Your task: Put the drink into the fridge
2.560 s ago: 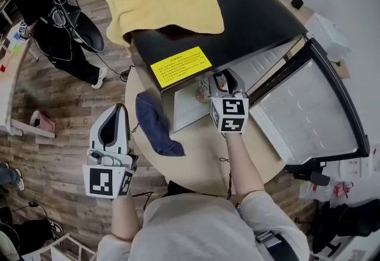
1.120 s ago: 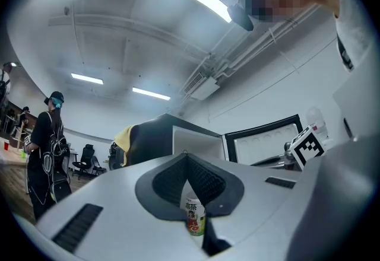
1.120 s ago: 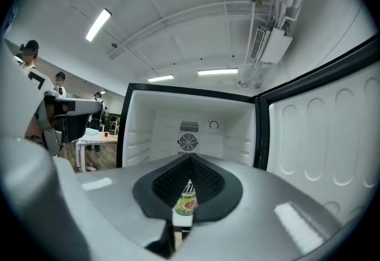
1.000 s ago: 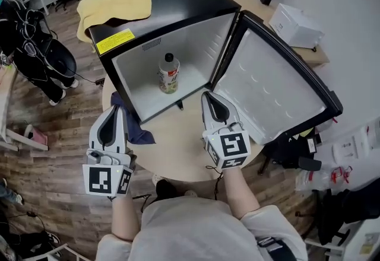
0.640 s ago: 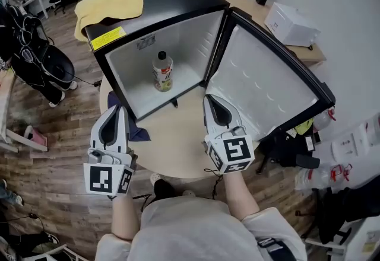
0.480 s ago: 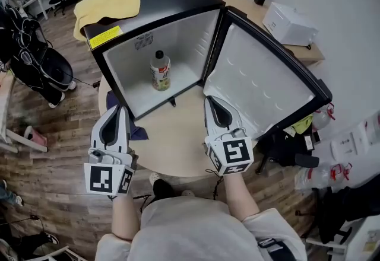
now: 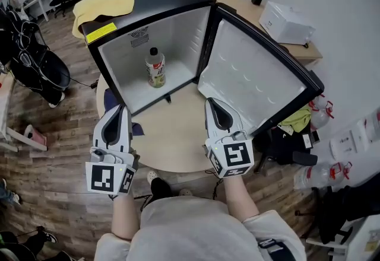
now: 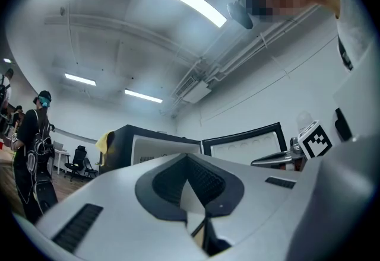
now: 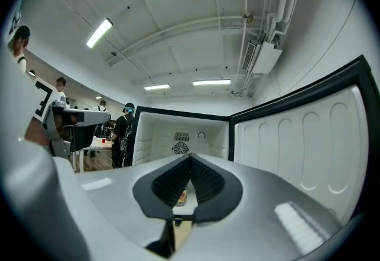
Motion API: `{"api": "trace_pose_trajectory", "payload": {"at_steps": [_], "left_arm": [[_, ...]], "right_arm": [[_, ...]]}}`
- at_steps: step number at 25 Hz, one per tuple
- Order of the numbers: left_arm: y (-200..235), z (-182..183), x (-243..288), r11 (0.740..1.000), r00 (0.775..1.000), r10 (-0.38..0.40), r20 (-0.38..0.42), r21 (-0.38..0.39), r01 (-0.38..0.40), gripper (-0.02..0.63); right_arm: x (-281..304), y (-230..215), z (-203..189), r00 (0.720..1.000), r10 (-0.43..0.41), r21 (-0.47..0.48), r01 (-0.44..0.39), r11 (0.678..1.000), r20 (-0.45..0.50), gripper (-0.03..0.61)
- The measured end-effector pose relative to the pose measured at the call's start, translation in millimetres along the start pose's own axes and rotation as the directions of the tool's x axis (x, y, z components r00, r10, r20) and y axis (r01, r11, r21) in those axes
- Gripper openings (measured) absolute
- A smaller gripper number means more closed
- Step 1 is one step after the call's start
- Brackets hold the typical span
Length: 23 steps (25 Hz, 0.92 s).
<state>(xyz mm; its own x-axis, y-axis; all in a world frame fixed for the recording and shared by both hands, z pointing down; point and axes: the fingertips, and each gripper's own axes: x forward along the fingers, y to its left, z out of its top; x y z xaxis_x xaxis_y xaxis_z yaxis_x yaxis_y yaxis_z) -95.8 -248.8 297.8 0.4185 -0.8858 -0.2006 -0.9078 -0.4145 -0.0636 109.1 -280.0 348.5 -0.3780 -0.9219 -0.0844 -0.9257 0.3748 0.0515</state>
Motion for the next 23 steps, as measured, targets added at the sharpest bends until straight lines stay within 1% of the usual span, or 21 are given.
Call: {"api": "trace_pose_trajectory", "payload": {"at_steps": [8,23], "left_arm": [[-14,3,-8,1.000,1.000,0.009,0.004,-0.001,-0.009,0.006],[-19,4,-20,0.998,0.998,0.058,0.009,0.003,-0.058,0.006]], "right_arm": [[-16,-5,1,1.000,0.000,0.013,0.000,1.000,0.010,0.011],[-29,-7,4,1.000,0.014,0.024,-0.015,1.000,0.027,0.011]]}}
